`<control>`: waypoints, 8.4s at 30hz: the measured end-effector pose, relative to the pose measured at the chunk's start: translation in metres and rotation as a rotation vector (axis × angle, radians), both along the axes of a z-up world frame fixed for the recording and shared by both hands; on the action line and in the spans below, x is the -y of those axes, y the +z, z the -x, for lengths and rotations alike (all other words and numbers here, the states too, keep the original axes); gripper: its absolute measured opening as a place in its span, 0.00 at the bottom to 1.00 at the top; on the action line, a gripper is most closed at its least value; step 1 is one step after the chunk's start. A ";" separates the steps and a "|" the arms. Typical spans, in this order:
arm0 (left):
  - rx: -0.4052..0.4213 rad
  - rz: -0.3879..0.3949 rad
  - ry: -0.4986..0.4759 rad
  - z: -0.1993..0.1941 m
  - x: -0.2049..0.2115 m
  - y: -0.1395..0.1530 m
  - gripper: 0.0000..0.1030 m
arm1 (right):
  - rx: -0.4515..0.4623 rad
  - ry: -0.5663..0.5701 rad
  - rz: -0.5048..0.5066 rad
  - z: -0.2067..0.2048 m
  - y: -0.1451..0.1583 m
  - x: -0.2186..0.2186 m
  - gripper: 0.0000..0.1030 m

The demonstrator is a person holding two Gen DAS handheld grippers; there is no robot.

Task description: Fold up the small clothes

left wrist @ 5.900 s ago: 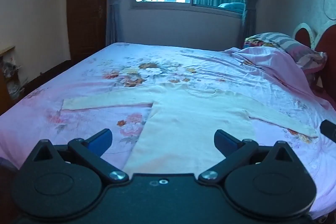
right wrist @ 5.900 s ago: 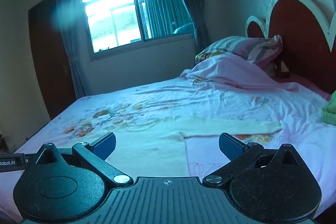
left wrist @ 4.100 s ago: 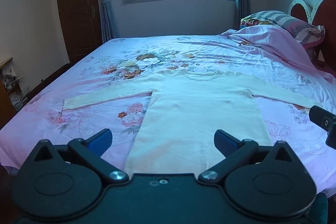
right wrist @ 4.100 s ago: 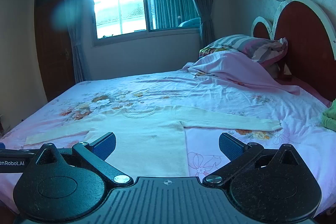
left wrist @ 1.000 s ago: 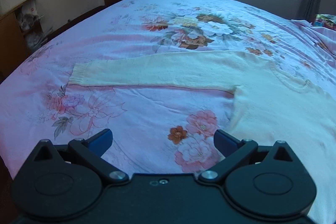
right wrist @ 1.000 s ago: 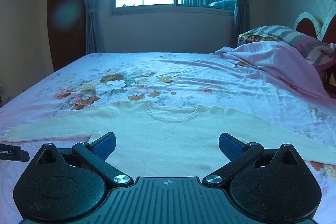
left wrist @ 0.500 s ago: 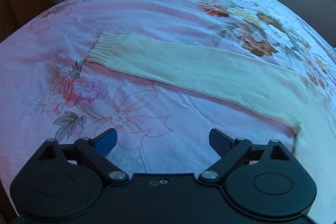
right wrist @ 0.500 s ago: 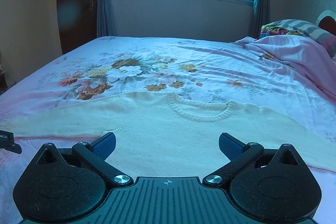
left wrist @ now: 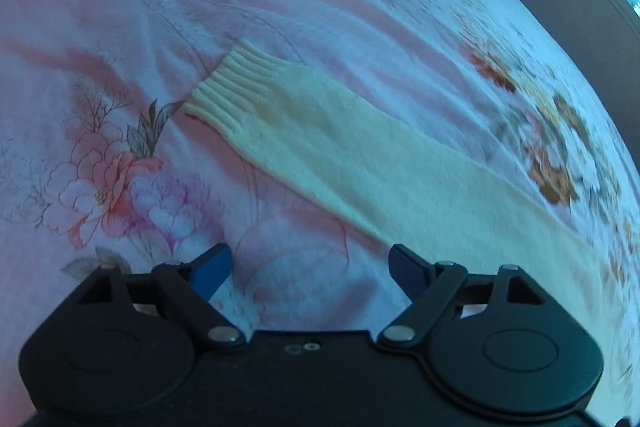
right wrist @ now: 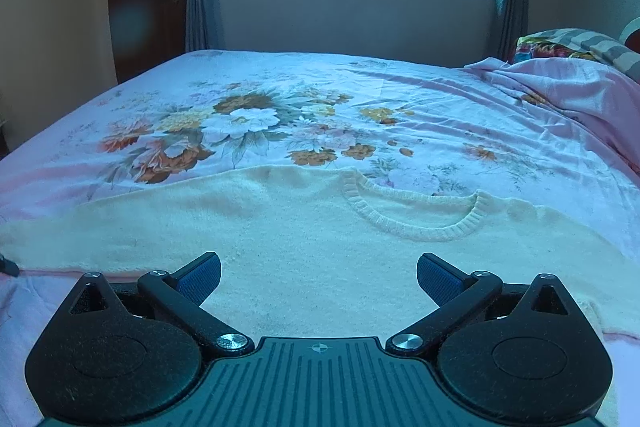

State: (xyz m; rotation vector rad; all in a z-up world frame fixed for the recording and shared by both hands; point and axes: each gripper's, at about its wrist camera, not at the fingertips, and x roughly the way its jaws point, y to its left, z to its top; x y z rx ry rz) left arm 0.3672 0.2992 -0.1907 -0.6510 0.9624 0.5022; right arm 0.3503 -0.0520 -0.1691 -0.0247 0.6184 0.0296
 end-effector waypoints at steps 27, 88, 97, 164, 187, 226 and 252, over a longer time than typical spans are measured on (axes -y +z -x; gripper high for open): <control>0.301 -0.132 -0.234 -0.042 0.046 0.068 0.06 | -0.034 -0.078 -0.049 -0.044 -0.015 0.024 1.00; 0.198 -0.169 -0.731 0.012 0.220 0.041 0.42 | -0.122 -0.287 -0.254 0.066 0.019 0.159 0.02; 0.177 -0.206 -0.770 0.021 0.238 0.037 0.42 | -0.256 -0.294 -0.376 0.110 -0.018 0.194 0.16; 0.224 -0.193 -0.702 -0.041 0.242 0.049 0.22 | -0.102 -0.425 -0.285 0.075 0.005 0.246 0.04; 0.177 -0.312 -0.745 -0.107 0.268 0.017 0.29 | -0.256 -0.244 -0.250 0.054 -0.039 0.232 0.04; 0.132 -0.247 -0.697 -0.039 0.234 0.000 0.15 | -0.287 -0.357 -0.394 0.100 -0.030 0.235 0.11; 0.190 -0.294 -0.501 -0.035 0.205 -0.010 0.10 | -0.269 -0.357 -0.523 0.095 -0.029 0.250 0.11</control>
